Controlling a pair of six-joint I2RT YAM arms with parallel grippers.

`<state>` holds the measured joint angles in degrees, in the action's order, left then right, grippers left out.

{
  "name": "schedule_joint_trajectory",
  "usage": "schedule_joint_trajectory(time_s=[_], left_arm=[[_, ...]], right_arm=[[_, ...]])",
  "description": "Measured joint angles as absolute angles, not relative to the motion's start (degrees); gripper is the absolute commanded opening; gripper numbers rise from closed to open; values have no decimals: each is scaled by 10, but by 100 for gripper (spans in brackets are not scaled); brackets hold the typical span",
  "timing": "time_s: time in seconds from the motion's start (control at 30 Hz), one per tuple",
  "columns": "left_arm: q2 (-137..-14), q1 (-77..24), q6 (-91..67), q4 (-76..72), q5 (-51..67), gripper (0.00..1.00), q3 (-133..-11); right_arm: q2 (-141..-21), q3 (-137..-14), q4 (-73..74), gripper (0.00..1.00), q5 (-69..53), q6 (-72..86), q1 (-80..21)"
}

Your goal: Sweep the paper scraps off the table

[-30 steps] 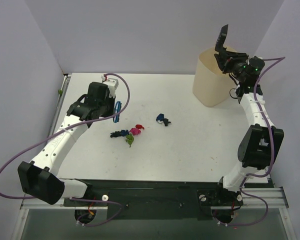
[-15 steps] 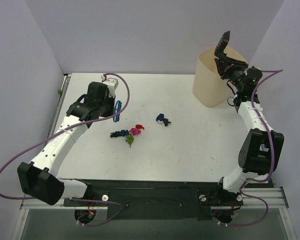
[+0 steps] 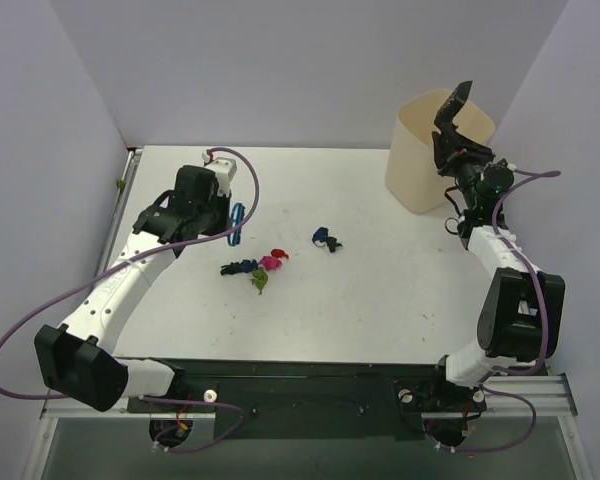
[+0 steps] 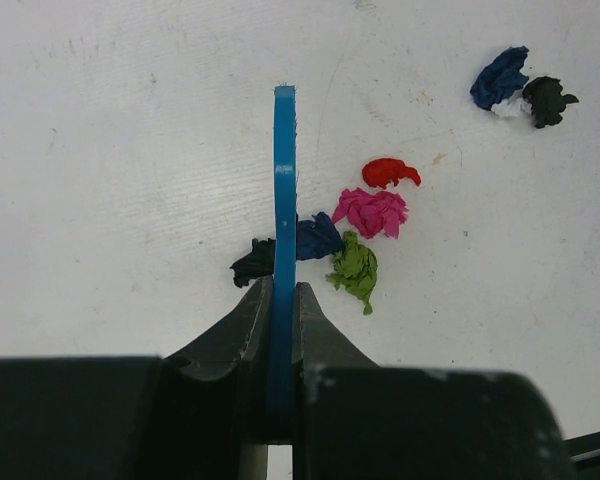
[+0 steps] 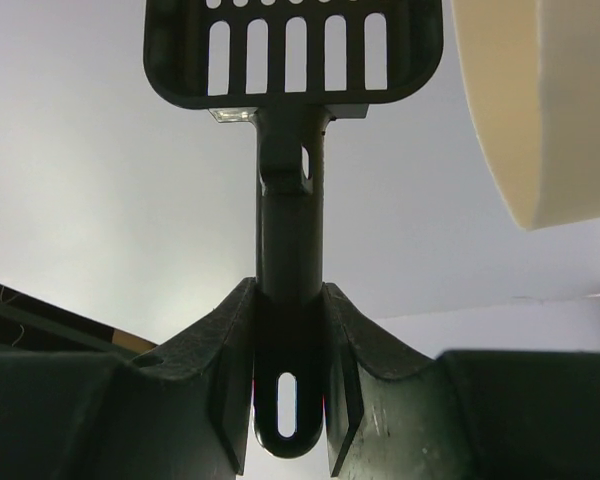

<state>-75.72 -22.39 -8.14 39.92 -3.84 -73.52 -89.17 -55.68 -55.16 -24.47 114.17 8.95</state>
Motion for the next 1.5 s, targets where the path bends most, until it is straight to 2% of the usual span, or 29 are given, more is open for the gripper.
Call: schedule_joint_trajectory(time_s=[0.23, 0.37, 0.67, 0.83, 0.97, 1.1, 1.33, 1.5], left_arm=[[-757, -224, -84, 398, -37, 0, -734], [-757, -224, -84, 398, -36, 0, -734], [-757, -224, -84, 398, -36, 0, -734], [-760, -224, -83, 398, -36, 0, -735], [-772, -226, -83, 399, -35, 0, -743], [-793, -233, -83, 401, -34, 0, -762], [-866, -245, -64, 401, -22, 0, -834], [-954, -269, -36, 396, -19, 0, -902]], right_arm=[[-896, -551, -592, 0, -236, 1145, 82], [-894, -590, -510, 0, -261, 1132, 81], [-863, -822, -64, 0, -294, 788, 37], [-861, -966, 178, 0, -287, 555, -34], [-861, -1027, 328, 0, -242, 398, -106], [-858, -1000, 423, 0, -155, 293, -181], [-801, -776, 480, 0, -1, 227, -299], [-721, -640, 472, 0, 43, 222, -331]])
